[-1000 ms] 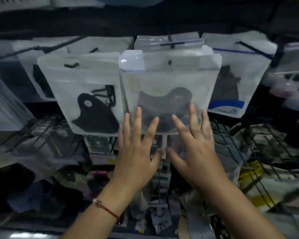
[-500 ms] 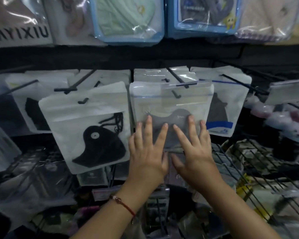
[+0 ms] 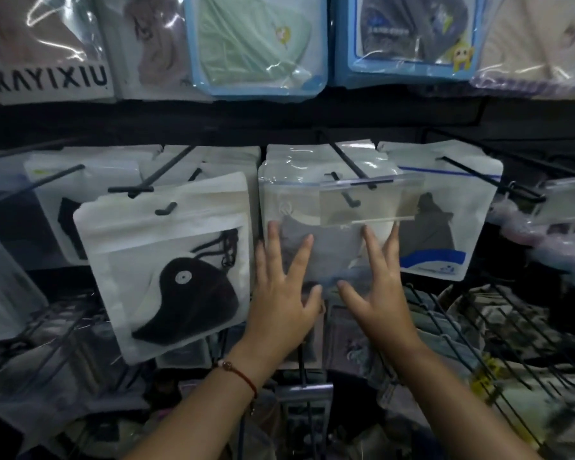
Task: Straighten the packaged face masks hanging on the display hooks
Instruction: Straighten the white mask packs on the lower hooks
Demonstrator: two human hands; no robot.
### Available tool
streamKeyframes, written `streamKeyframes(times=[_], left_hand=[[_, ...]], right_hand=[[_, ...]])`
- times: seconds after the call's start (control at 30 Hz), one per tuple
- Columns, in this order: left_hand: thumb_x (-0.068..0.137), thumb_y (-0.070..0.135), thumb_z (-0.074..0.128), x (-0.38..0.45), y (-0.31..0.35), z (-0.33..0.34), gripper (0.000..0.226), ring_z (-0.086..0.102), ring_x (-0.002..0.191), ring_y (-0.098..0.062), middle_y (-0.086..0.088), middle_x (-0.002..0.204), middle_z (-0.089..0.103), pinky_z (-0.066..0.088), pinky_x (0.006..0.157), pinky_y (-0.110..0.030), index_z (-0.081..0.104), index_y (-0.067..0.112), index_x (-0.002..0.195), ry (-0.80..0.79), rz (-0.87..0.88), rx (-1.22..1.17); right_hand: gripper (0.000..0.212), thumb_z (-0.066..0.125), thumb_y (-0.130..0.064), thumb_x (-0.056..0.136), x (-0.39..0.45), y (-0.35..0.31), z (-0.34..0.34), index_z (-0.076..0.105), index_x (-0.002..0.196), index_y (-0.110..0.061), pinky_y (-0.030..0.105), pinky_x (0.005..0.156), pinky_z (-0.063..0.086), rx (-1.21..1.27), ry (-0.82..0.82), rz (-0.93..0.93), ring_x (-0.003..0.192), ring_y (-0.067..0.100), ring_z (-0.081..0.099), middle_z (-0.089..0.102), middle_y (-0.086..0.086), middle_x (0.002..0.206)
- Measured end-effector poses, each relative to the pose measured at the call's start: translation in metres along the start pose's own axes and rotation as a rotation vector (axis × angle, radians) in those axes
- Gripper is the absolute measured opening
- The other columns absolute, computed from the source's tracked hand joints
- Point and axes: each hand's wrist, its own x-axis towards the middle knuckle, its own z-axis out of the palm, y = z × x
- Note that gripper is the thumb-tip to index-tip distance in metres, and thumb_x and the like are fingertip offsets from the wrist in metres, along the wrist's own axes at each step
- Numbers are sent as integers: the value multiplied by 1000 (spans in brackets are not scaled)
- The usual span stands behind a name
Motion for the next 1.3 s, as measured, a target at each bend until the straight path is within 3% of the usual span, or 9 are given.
streamKeyframes(times=[0.17,0.27,0.37,0.43,0.53,0.7,0.83,1.07,1.3], left_hand=[[96,45,56,13,1,4,81,-7,151,-39,2,159,-36,8,118,-45,0,50,154,11,-15,35],[95,43,58,30,2,8,77,2,150,-41,-4,163,-27,28,118,-54,11,46,156,18,-45,73],[95,40,58,37,0,12,77,6,150,-42,-4,162,-28,35,113,-57,10,45,155,-15,-47,82],[94,42,58,32,-2,14,82,3,150,-44,-7,162,-29,31,116,-58,4,44,156,-22,-28,109],[93,43,57,21,1,15,87,-6,149,-48,-15,162,-27,18,120,-60,-2,38,158,-20,0,178],[90,44,59,-1,6,18,86,-16,149,-44,-15,164,-20,5,121,-59,9,32,159,-8,132,261],[93,44,57,-20,2,21,87,-17,150,-38,-12,164,-22,5,122,-57,1,35,158,-118,140,231],[91,30,57,-60,2,23,74,15,152,-34,-15,166,12,23,121,-50,24,27,156,-87,126,99],[94,31,59,-91,7,-1,71,16,152,-27,-7,166,16,5,117,-37,23,31,155,-87,68,128]], right_hand=[[83,73,-24,85,13,7,9,24,152,-34,39,117,30,-22,26,20,151,20,8,-6,3,163],[86,73,-21,84,27,11,11,22,151,-35,46,111,39,-101,17,34,148,29,18,-1,9,163],[93,74,-22,84,34,15,10,15,153,-39,50,106,43,-175,-18,44,146,35,21,1,13,162],[93,73,-27,85,32,15,8,12,154,-37,54,109,38,-266,-23,45,147,39,16,1,19,162],[89,72,-30,84,22,12,4,19,155,-24,61,116,19,-504,9,36,146,47,4,1,27,160],[90,68,-25,84,5,2,-6,15,157,-22,57,117,4,-676,-33,-30,147,44,-6,-7,16,162],[91,70,-25,79,-15,-5,-11,20,155,-21,55,117,8,-707,-150,-51,148,42,1,3,14,163],[97,78,-27,71,-57,-5,-18,24,152,-20,53,116,15,-765,-323,14,146,43,13,15,19,161],[86,54,-41,92,-79,-22,-31,-3,156,-31,38,117,-15,-740,-431,19,146,26,-24,-24,3,159]])
